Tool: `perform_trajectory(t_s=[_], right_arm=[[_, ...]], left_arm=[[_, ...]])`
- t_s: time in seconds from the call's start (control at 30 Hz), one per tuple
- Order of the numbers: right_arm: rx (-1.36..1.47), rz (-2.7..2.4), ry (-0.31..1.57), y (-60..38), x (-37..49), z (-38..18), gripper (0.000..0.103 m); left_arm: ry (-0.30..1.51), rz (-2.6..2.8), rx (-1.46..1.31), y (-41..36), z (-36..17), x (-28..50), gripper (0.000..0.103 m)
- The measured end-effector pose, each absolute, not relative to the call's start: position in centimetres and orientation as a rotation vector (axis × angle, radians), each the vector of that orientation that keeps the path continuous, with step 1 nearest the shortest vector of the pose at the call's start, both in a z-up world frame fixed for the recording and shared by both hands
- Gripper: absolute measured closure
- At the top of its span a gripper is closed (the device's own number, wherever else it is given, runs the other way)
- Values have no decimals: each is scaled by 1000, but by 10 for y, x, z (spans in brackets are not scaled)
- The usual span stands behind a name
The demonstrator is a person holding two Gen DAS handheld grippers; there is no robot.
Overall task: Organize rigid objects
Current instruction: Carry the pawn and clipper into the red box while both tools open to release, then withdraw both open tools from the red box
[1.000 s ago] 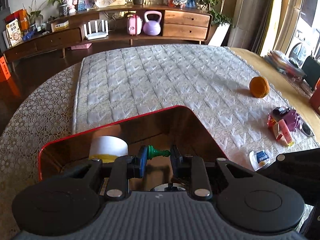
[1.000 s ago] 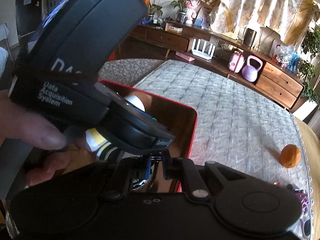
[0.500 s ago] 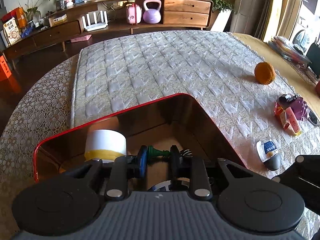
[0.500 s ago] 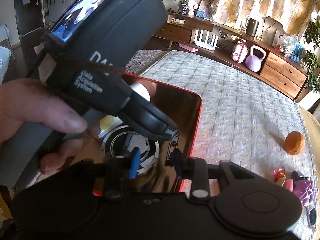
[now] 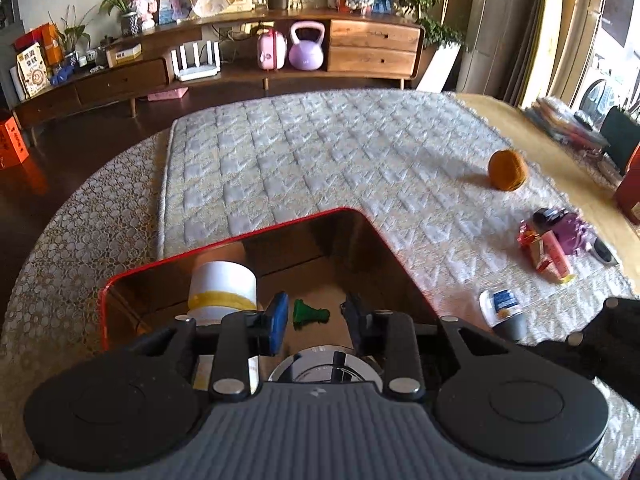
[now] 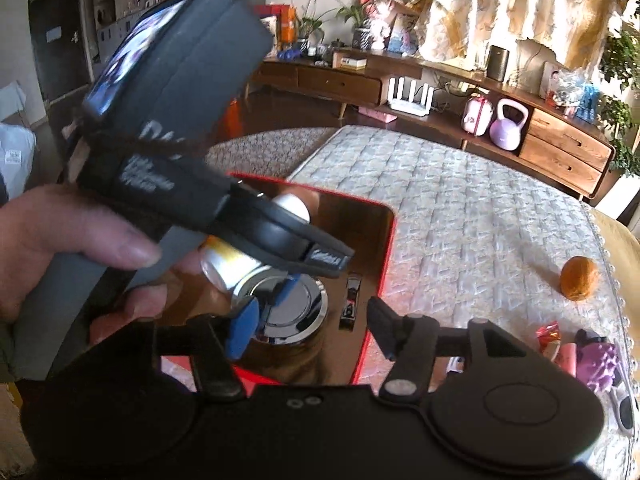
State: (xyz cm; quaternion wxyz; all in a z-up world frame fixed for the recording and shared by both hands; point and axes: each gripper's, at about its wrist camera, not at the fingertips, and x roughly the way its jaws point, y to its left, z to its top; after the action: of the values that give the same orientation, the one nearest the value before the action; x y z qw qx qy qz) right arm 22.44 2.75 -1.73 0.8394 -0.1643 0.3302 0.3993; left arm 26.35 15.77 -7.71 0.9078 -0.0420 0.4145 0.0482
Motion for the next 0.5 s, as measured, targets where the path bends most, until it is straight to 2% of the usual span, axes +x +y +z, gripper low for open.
perform_trajectory(t_s=[0.07,0.13,0.5], right_arm=[[-333,834,690,22,223,-12,39],[-316,828,692,16,221,-8,38],[-244,793,657,-44,204,17,21]], left_arm=[[844,97,-80,154,-71,257,64],[821,93,-71,150,-63,249,48],[755,50,-68,119,-31,209,47]])
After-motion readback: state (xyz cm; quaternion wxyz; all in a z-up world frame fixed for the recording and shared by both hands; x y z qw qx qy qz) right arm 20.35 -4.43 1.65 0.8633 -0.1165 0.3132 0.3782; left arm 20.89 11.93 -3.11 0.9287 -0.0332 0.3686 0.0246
